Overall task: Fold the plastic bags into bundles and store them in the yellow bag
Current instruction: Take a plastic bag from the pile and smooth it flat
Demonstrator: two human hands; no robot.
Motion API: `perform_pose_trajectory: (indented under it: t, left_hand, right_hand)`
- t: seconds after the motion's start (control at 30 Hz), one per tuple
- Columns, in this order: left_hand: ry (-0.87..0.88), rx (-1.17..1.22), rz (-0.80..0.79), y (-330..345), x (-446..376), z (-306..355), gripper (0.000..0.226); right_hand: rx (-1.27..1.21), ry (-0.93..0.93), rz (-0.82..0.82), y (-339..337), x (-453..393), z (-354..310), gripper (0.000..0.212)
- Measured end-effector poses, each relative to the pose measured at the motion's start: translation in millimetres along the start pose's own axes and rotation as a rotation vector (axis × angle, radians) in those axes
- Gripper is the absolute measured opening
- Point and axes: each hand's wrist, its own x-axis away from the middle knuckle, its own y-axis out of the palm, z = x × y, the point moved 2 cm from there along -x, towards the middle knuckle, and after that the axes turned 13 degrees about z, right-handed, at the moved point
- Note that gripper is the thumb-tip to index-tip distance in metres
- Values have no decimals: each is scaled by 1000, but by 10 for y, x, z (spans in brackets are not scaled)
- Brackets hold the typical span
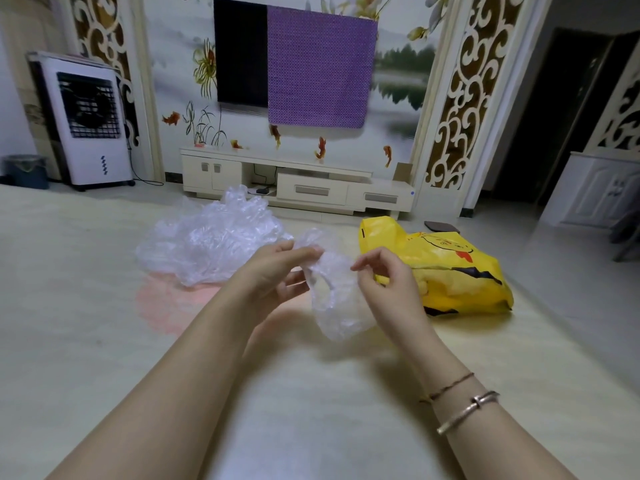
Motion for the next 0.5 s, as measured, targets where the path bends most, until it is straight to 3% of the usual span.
perform_pose_trajectory:
  t: [0.07,0.2,0.4,0.5]
  left_hand:
    - [50,15,9,25,20,18,18]
    - [63,59,-87,100,88,51,17]
    - [46,171,-194,207,143,98,47]
    - [172,144,-152,190,129,60,20]
  right_hand:
    - [123,-84,26,17,41,-25,18]
    - [102,-110,58,33,37,-56,6]
    - [-292,230,-94,39,0,-51,14]
    - [-444,346,-98,23,-21,-30,12]
